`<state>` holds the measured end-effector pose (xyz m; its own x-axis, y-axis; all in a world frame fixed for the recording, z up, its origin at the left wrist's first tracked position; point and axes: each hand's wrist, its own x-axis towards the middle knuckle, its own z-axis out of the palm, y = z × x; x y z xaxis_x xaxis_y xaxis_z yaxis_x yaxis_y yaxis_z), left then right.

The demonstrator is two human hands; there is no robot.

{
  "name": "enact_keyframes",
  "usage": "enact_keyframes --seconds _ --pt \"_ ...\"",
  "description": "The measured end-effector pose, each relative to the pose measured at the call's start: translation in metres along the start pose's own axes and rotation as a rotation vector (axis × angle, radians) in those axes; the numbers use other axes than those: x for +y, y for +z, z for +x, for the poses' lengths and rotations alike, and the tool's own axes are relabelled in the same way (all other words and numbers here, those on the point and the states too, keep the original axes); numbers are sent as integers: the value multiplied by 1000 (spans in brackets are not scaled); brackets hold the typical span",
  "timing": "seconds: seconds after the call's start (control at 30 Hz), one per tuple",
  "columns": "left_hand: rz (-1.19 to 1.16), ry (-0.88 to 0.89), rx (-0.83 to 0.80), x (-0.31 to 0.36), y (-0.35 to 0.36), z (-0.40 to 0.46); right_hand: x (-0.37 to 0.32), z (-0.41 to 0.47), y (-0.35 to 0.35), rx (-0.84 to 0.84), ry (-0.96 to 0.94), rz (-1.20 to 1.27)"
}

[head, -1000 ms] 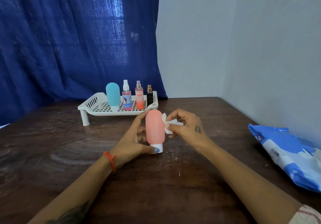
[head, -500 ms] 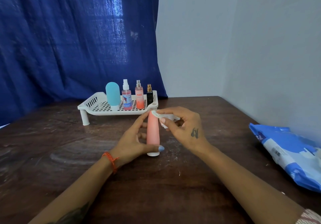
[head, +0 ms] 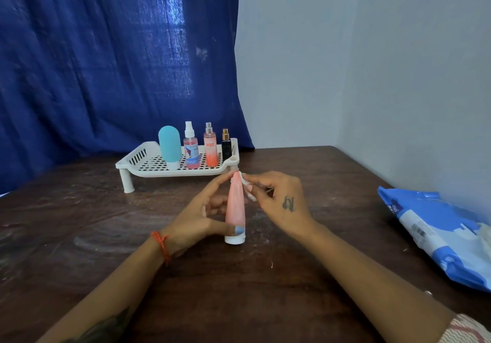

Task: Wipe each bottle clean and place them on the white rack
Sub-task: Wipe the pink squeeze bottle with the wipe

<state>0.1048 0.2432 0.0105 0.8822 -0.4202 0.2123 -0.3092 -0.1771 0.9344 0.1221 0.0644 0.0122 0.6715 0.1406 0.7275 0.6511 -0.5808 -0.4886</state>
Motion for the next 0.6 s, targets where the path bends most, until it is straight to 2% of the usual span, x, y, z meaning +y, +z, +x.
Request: enact_keyframes --seconds 0.27,0.43,0.6 --pt "-30 -30 -8 -2 -3 2 -6 0 2 111 -186 64" --pt "-34 -48 -9 -3 -4 2 -6 -1 0 98 -351 -54" --pt "-20 -36 -33 -2 -2 1 -8 0 3 127 -247 -73"
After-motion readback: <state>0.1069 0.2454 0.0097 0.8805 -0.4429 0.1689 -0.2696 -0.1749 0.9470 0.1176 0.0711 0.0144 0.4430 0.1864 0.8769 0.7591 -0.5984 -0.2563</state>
